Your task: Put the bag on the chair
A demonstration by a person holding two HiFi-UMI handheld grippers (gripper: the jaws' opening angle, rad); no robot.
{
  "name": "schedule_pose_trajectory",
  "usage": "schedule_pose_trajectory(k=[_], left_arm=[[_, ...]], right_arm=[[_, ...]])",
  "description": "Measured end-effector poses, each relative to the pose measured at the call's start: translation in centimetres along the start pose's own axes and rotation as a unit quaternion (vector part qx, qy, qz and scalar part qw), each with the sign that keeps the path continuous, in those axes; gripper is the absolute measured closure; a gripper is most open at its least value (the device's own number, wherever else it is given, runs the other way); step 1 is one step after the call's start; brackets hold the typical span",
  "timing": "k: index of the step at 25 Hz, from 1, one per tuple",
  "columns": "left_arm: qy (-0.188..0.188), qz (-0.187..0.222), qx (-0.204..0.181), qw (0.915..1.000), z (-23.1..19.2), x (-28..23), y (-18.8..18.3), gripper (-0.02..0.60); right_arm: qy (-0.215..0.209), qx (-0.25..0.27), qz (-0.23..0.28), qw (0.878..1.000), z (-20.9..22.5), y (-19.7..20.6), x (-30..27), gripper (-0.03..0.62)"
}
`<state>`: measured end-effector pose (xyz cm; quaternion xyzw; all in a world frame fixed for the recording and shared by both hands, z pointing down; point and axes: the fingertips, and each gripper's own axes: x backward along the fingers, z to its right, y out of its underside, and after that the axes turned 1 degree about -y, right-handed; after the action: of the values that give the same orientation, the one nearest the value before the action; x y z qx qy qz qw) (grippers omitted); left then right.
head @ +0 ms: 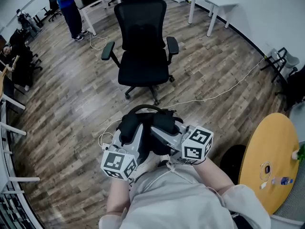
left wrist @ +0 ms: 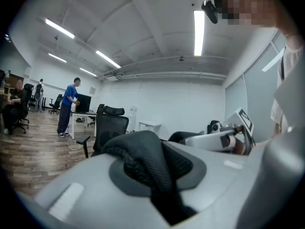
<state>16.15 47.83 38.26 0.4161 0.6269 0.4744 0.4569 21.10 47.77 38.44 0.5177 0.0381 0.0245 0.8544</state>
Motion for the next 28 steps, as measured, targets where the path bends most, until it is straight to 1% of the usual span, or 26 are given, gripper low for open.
schedule_pose_trajectory(k=[7, 11, 14, 20, 24, 28], left_arm=[[0.019, -0.012, 0.003, 0.9998, -1.0, -7.2, -1.0, 0.509], [0.038, -0.020, -0.004, 0.9991, -1.5, -11.0, -1.5, 0.508], [0.051, -0.026, -0.007, 0.9983, -2.7, -13.6, -1.7, 0.508], [0.080, -0.036, -0.006, 0.9961, -7.1, -19.1, -2.0, 0.508], [0.104, -0.046, -0.001, 0.9935, -11.4, -23.8, -2.7, 0.508], [0.135, -0.055, -0.008, 0.9893, -16.0, -28.3, -4.3, 0.508]], right_arm=[[0.016, -0.001, 0.006, 1.000, 6.5, -3.6, 0.1, 0.547], [0.033, -0.009, 0.015, 0.999, 10.4, -5.4, -0.2, 0.546], [0.043, -0.016, 0.018, 0.999, 13.1, -6.4, -1.0, 0.546], [0.062, -0.023, 0.019, 0.998, 18.6, -8.2, -4.5, 0.546], [0.079, -0.028, 0.021, 0.996, 23.0, -9.9, -8.0, 0.546], [0.101, -0.041, 0.035, 0.993, 27.9, -12.5, -12.0, 0.546]])
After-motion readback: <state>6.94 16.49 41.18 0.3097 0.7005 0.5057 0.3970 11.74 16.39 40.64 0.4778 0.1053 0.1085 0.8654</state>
